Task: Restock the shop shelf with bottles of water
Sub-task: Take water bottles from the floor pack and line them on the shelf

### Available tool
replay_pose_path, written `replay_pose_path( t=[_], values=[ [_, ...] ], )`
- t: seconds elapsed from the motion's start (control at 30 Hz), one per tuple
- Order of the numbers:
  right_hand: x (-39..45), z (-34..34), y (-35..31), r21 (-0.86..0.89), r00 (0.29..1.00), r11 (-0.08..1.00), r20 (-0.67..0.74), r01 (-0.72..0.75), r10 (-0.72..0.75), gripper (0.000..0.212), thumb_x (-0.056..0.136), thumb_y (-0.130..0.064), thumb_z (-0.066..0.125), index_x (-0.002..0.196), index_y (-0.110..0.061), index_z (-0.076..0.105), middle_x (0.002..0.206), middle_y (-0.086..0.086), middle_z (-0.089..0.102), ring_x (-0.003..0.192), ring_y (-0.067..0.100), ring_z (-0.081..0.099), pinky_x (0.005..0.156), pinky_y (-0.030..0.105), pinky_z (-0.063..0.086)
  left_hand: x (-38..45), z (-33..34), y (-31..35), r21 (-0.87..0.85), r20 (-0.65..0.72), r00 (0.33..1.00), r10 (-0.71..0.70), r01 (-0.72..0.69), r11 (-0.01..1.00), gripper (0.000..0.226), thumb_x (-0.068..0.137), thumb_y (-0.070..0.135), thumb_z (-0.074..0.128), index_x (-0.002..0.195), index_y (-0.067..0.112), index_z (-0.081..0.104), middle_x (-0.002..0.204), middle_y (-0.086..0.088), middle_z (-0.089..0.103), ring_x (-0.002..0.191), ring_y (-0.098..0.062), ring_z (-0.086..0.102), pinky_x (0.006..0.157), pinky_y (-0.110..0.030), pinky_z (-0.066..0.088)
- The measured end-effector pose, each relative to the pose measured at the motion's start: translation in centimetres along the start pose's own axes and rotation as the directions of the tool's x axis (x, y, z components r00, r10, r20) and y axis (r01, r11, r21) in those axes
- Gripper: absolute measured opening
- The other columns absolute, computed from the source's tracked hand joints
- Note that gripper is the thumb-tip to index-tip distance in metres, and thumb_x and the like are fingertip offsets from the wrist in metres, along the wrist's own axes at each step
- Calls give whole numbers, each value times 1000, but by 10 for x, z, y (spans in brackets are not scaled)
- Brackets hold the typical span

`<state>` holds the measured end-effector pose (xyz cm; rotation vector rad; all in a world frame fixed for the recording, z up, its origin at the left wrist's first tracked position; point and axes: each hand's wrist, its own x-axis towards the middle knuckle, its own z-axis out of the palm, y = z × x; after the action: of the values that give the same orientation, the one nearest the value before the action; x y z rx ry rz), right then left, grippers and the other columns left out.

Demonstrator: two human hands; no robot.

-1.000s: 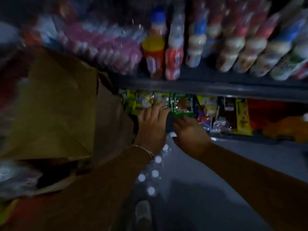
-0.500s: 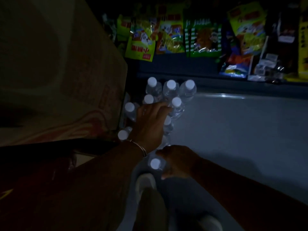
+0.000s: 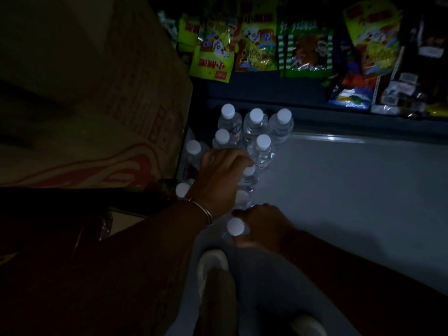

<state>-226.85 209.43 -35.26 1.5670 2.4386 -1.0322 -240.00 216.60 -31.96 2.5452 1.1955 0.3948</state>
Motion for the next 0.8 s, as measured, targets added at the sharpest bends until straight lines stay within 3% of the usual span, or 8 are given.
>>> replay_pose_path(
  t=[0.1,0.23,0.33,0.47,0.53,0.63,0.73,0.8],
  values=[
    [-21,-49,-4,253,999,967,-40,1,10,41,76,-45,67,108,-18,64,110,4,67,103,22,61,85,30,46,14,-31,15,-18,42,999,-17,18,1000,39,58,1,52,93,16,61,101,-2,62,96,-15,48,86,-30,25],
    [-52,-144,-22,412,984,907,-176,85,-12,23,76,-20,77,94,-7,71,95,5,71,89,13,62,79,28,47,48,-98,48,-298,160,983,-92,137,945,31,74,-3,43,95,3,64,104,-11,60,95,-28,58,87,-39,46],
    [-74,-233,-46,340,971,932,-236,127,-46,25,77,-19,76,99,-9,70,97,7,69,86,14,59,77,28,46,85,-167,79,-429,131,964,-230,264,864,24,85,-4,42,96,-3,63,100,-18,62,91,-30,60,83,-34,48],
    [-108,-354,-84,314,922,925,-379,212,-83,21,74,-20,77,88,-6,71,80,1,67,75,12,59,66,25,45,133,-277,120,-557,124,938,-324,336,759,17,90,-6,49,95,-1,64,98,-14,66,90,-18,58,86,-25,45],
    [-128,-413,-110,297,880,916,-462,268,-107,27,72,-23,72,86,-1,71,79,2,69,76,15,64,65,29,48,153,-338,141,-598,104,948,-301,301,743,14,88,-4,54,84,5,65,84,-6,65,80,-10,58,81,-29,47],
    [-158,-500,-152,262,839,905,-521,335,-160,21,76,-18,71,88,0,70,71,-5,64,66,0,59,62,21,43,178,-429,174,-665,34,966,-258,214,716,15,78,4,59,67,14,59,66,5,61,56,8,53,64,-17,44],
    [-186,-577,-192,187,786,915,-590,356,-185,17,83,-12,70,90,4,71,80,18,70,73,19,65,64,34,46,196,-513,201,-653,-64,965,-253,151,742,12,86,-4,55,80,-5,65,82,-9,61,53,11,52,61,-13,43],
    [-202,-624,-218,172,749,906,-631,388,-201,16,84,-13,69,95,-1,73,91,13,72,83,20,66,69,33,50,204,-565,215,-709,-135,949,-286,109,697,14,89,3,55,86,-5,66,80,-8,63,61,4,57,71,-24,49]
  ],
)
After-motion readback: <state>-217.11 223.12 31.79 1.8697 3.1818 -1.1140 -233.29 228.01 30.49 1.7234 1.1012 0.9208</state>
